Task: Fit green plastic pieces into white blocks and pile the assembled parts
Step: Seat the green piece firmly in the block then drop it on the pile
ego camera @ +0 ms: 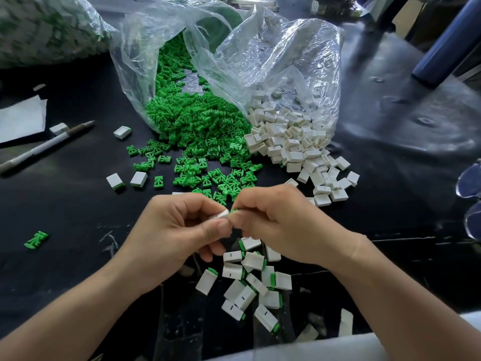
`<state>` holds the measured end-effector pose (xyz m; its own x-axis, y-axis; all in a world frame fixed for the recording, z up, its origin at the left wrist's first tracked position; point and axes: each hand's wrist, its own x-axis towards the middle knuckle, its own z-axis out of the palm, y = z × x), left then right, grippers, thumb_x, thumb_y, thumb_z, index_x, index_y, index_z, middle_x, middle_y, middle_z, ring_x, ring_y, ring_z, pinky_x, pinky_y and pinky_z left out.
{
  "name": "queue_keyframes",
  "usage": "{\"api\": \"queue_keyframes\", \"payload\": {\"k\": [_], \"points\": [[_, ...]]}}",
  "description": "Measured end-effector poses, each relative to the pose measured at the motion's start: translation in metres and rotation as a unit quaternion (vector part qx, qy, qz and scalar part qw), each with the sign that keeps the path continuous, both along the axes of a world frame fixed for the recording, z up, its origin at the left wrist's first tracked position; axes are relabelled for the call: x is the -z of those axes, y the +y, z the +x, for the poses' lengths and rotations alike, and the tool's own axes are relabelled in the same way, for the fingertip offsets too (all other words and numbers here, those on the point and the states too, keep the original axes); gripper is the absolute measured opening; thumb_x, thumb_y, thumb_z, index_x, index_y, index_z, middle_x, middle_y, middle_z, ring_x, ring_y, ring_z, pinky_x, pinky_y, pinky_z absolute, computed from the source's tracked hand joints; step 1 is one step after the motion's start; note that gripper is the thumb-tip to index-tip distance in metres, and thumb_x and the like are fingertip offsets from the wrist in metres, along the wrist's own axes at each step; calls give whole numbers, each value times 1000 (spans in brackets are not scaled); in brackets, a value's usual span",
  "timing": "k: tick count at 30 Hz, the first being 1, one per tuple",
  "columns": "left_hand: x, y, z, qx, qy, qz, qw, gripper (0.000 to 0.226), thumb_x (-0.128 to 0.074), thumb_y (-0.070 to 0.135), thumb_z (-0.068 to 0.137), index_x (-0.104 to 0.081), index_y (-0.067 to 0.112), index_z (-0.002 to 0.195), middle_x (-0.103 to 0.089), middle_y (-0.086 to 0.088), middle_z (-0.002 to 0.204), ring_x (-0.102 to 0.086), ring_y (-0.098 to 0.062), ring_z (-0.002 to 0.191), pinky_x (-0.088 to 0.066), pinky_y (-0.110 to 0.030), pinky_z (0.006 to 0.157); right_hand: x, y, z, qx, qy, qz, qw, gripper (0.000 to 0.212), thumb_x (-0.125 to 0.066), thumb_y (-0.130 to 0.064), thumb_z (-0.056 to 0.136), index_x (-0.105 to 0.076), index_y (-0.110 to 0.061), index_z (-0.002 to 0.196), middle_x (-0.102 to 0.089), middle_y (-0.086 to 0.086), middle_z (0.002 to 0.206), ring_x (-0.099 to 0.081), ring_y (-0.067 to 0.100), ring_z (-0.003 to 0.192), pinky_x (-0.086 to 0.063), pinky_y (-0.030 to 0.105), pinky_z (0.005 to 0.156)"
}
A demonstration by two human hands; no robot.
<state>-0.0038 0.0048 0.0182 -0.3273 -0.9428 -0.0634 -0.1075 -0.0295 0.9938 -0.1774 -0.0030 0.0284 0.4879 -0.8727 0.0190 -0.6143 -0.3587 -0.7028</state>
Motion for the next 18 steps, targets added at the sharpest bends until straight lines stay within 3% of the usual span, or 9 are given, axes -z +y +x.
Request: {"api": "queue_keyframes", "payload": {"k": [2, 4, 6, 9, 14, 18], "points": [[0, 0, 0, -7, 35, 1, 999, 29, -70, 28, 56, -71, 5, 73, -68, -13, 64, -63, -15, 48, -46, -19, 41, -3, -1, -1, 21, -72, 48, 996, 26, -56, -38, 87, -59, -20, 68, -55, -7, 57, -51, 7, 54, -45, 32, 54], [2, 0, 0, -22, 65, -3, 998, 29, -70, 30, 57, -72, 8, 77, -71, -13, 72, -66, -15, 58, -48, -19, 46, -5, -2, -3, 47, -138, 115, 983, 40, -47, -59, 73, -61, -21, 70, -60, -8, 60, -57, 4, 56, -48, 23, 52], [5, -1, 2, -32, 92, -20, 995, 23, -75, 36, 61, -75, 18, 76, -72, -7, 91, -68, -11, 81, -52, -18, 60, -6, -3, -4, 66, -195, 195, 959, 58, -39, -64, 68, -63, -12, 78, -64, -4, 67, -60, 5, 59, -44, 16, 52], [7, -2, 3, -19, 100, -42, 994, 34, -80, 53, 53, -76, 27, 75, -69, 1, 108, -63, -12, 106, -52, -20, 75, -3, -1, 4, 31, -268, 306, 913, 62, -33, -60, 72, -62, -8, 88, -66, 2, 77, -62, 14, 69, -44, 21, 57], [8, -1, 1, -13, 135, -46, 990, 34, -80, 51, 54, -76, 26, 76, -71, 5, 102, -67, -9, 94, -52, -18, 72, -3, 4, 19, -18, -350, 410, 842, 52, -33, -55, 76, -58, -10, 86, -61, 4, 74, -57, 12, 64, -43, 19, 56], [8, -1, 2, -12, 151, -42, 988, 33, -80, 45, 58, -75, 22, 80, -72, -1, 98, -69, -17, 81, -54, -24, 65, -5, 4, 20, -26, -363, 440, 821, 58, -32, -55, 75, -53, -3, 92, -57, 5, 71, -52, 12, 60, -40, 20, 56]]}}
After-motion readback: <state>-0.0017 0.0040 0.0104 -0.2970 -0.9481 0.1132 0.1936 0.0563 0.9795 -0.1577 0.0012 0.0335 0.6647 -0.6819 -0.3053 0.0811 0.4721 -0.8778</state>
